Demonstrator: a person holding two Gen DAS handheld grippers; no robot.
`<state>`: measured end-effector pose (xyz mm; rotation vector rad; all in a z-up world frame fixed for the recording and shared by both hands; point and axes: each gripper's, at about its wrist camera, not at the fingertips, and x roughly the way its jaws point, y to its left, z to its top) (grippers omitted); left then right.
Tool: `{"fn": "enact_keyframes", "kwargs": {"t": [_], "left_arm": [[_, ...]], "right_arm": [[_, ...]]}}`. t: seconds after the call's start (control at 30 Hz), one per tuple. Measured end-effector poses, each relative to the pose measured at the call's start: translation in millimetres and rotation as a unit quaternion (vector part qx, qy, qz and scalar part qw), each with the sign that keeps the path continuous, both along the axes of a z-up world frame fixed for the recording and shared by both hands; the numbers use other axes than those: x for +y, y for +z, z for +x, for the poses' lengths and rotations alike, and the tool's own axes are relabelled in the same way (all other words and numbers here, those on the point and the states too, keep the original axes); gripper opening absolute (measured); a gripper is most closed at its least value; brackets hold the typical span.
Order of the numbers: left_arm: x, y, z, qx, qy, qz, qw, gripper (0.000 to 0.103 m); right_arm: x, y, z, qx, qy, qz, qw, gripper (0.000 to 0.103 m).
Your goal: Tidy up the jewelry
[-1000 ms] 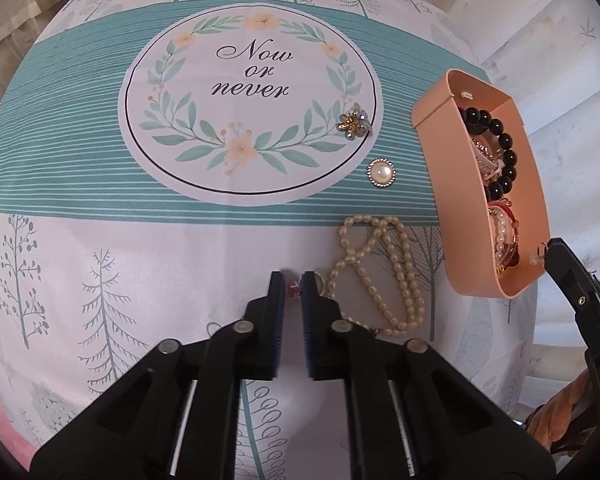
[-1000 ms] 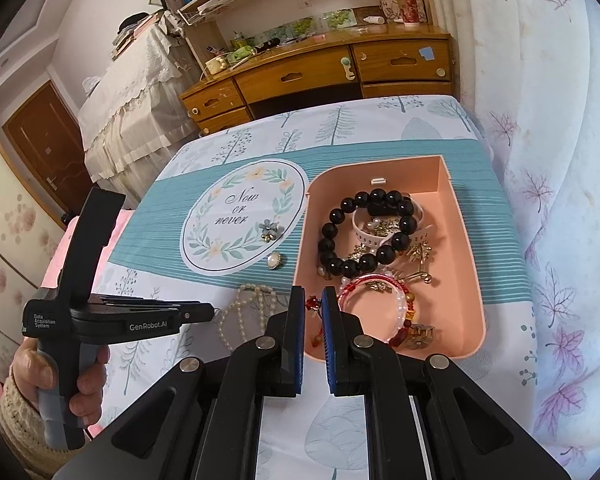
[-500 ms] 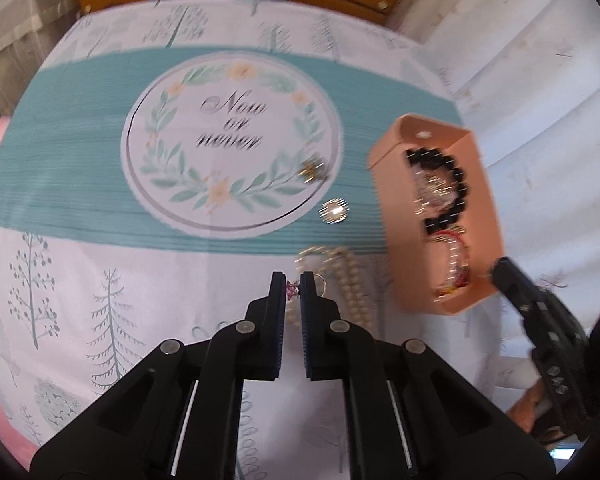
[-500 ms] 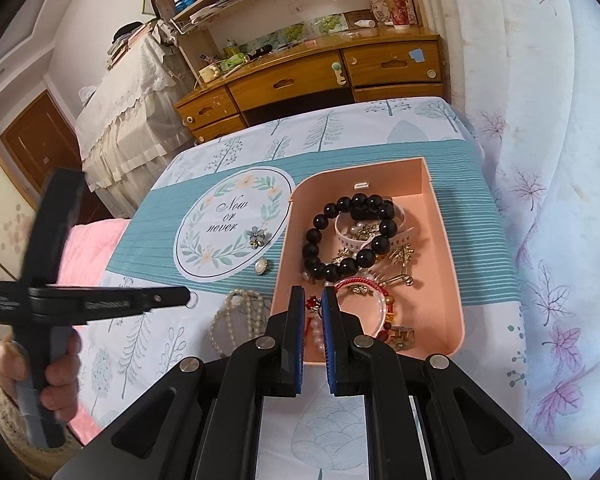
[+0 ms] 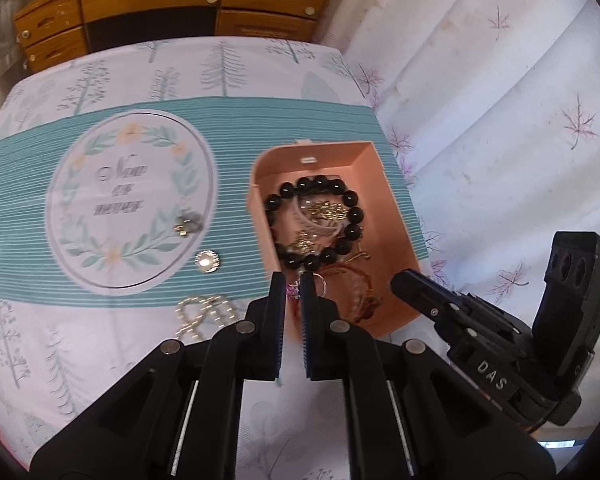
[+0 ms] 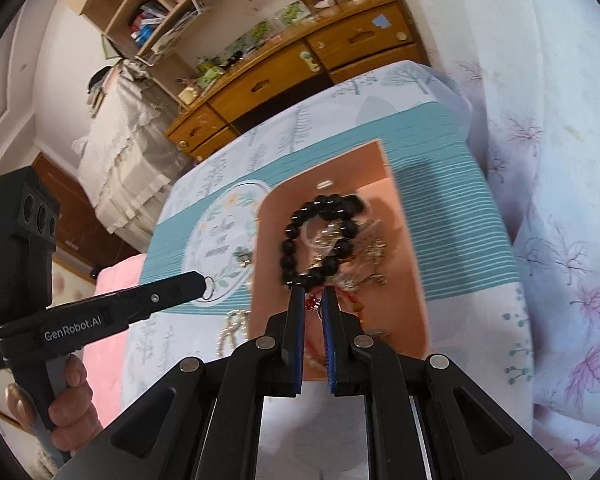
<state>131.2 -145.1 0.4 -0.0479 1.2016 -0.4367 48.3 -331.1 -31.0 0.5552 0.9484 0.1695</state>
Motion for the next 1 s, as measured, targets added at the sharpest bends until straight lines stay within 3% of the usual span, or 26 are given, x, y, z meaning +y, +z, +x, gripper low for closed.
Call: {"fn": "enact_keyframes", "kwargs": {"t": [0.37,0.63,0.77,0.9,1.0], "left_arm": [[-35,-40,4,0.032,-0.025,0.017,0.9990,0.005],[-44,-46,-4,0.047,-0.045,0.018,0.9977,0.005],[-43,-40,-9,0.032,-0.046,0.029,0.9980,0.006],[-36,-32,-15,0.015,-0.044,0.041,0.9981,0.006],[-27,-29,-17,0.009,-0.038,0.048,0.9981,0.007]], "right_arm": [[-11,-23,7,0.031,-0.029,-0.031,0.999,0.009],[-11,-25,7,0.024,-0.038,-0.037,0.998,0.010],[-10,-24,3,0.024,-0.038,-0.037,0.998,0.011],[-10,-22,-3,0.020,-0.039,-0.033,0.998,0.026],[-5,-17,-7,0.012,-0.039,-0.039,0.998,0.029]]}}
